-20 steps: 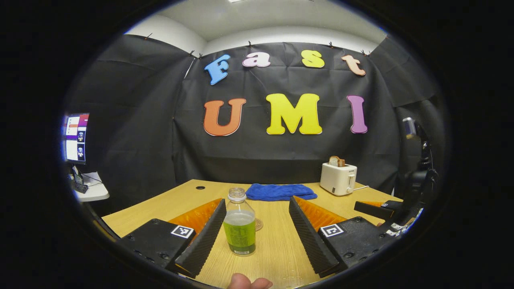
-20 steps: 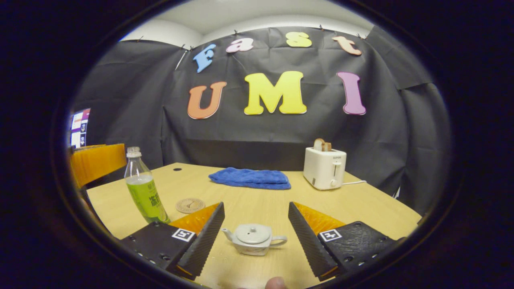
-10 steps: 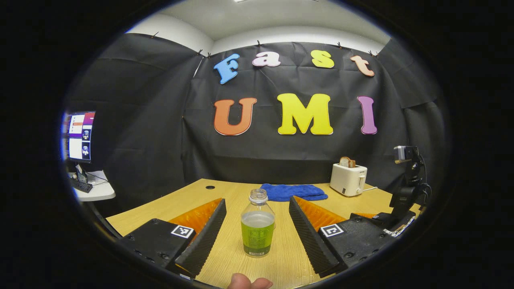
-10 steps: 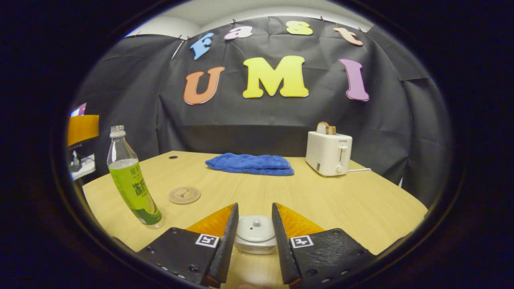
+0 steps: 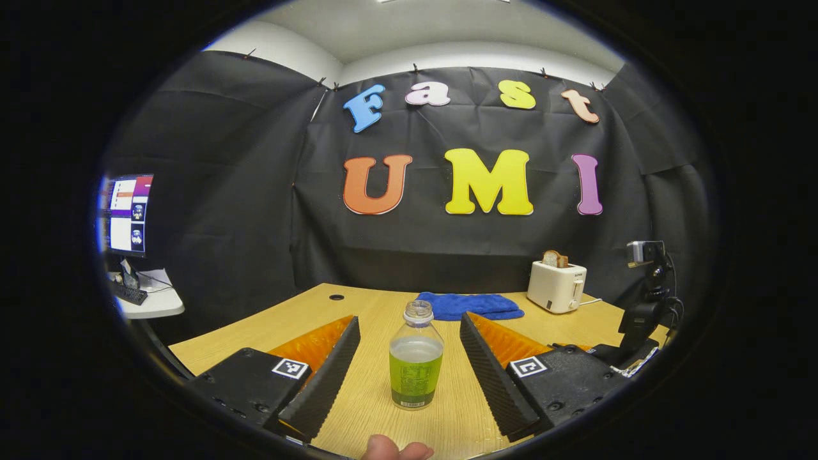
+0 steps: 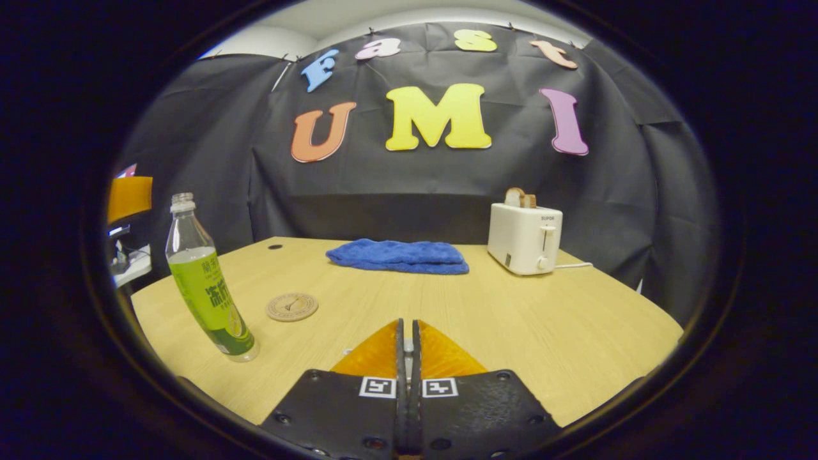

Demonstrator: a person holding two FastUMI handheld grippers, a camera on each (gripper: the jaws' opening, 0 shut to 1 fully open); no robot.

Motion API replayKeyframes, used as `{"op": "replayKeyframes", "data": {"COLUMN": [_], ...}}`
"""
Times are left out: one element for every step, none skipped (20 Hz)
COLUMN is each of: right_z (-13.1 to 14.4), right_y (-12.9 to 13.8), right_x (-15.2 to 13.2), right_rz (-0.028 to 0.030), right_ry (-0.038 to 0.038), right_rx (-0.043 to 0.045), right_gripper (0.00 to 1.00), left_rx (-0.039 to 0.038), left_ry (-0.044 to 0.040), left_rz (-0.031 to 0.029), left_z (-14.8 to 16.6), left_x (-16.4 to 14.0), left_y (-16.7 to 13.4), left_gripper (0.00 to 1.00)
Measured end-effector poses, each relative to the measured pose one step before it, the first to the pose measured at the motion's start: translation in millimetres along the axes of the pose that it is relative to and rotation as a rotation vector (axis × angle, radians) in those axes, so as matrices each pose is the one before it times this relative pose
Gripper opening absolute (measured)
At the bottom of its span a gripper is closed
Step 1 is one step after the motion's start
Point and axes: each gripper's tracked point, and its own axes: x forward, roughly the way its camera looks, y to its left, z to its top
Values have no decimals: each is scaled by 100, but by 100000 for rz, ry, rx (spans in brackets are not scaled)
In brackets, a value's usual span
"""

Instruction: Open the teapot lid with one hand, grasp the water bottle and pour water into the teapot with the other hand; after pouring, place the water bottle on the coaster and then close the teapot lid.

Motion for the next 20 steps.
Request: {"op": "replayKeyframes", "data": {"right_z": [-62,314,511,491,305,414,419,394,322,273,131,371,297,293,111,268,130,136,-61,23], "right_y": [97,-44,-10,47,-63,-71,-201,-207,-176,-208,-206,-194,-254,-279,-261,-270,-255,-322,-164,-156], "right_x": [-73,-74,-135,-111,-160,-154,-183,-260,-261,-311,-230,-342,-365,-407,-328,-367,-340,-199,-116,-33], "right_rz": [1053,476,495,287,271,301,-75,173,112,636,520,799,286,154,279,-10,-387,-469,-13,-35], "right_ry": [-87,-844,-1436,-948,-756,-620,-752,-509,-542,5,166,-83,-377,-328,-323,-659,-594,-181,-219,153], "right_rx": [845,1273,872,-51,27,125,-169,-409,-118,-17,48,340,-185,-504,-298,-372,-298,-389,9,165], "right_gripper": [0,0,0,0,0,0,0,0,0,0,0,0,0,0,0,0,0,0,0,0], "left_rx": [-81,-11,303,419,261,231,336,352,-84,-106,267,132,-58,360,609,994,862,370,-395,-1223], "left_ry": [449,361,360,103,121,354,270,138,328,1361,1876,251,231,1480,1425,1556,1581,1369,1499,1086], "left_rz": [-131,-138,-93,-17,-100,-434,-395,-362,-6,-167,-516,-295,-53,-431,324,653,688,443,-43,-137], "left_z": [-203,-110,-53,83,-84,-136,-153,-156,-157,-529,-568,-288,-230,-678,-716,-791,-735,-751,-612,-668], "left_x": [20,62,60,-63,16,85,59,71,140,286,176,-20,-137,-271,-155,-214,-100,53,211,228], "left_y": [26,26,-52,-63,17,-60,-32,-33,-151,-273,-561,-145,-185,-105,83,279,283,165,-55,-57], "left_gripper": [98,98,98,98,98,98,98,98,98,98,98,98,98,98,98,99,99,98,99,99]}}
